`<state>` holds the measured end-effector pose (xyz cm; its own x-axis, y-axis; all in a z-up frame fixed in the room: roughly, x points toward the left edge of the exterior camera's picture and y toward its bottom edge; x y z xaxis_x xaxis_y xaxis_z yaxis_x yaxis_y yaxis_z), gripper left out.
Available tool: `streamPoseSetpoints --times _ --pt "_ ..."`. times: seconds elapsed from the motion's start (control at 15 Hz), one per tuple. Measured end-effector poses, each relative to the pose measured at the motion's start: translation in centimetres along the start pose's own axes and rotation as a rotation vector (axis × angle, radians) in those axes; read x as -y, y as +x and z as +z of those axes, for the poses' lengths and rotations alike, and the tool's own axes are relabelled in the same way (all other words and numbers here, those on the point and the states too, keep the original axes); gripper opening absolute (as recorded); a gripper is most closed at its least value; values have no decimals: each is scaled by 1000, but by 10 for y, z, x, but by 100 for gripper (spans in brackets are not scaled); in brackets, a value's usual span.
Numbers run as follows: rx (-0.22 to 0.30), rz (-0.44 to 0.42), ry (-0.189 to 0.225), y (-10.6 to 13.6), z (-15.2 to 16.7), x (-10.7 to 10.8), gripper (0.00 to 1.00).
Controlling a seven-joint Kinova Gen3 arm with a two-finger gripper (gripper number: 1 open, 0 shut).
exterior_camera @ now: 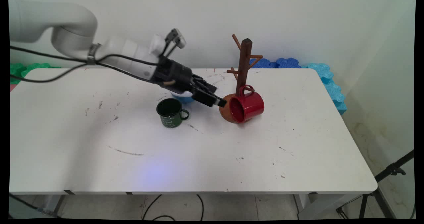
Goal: Pick up the red mug from the rack
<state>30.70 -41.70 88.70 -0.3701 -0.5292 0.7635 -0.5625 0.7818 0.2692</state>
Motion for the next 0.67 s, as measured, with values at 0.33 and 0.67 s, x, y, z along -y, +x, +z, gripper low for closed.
streamPoseSetpoints --times 0.33,0.67 --pt "-29 -17 -5 -13 43 -7 100" --pt "-46 -44 -2 -26 80 -10 100"
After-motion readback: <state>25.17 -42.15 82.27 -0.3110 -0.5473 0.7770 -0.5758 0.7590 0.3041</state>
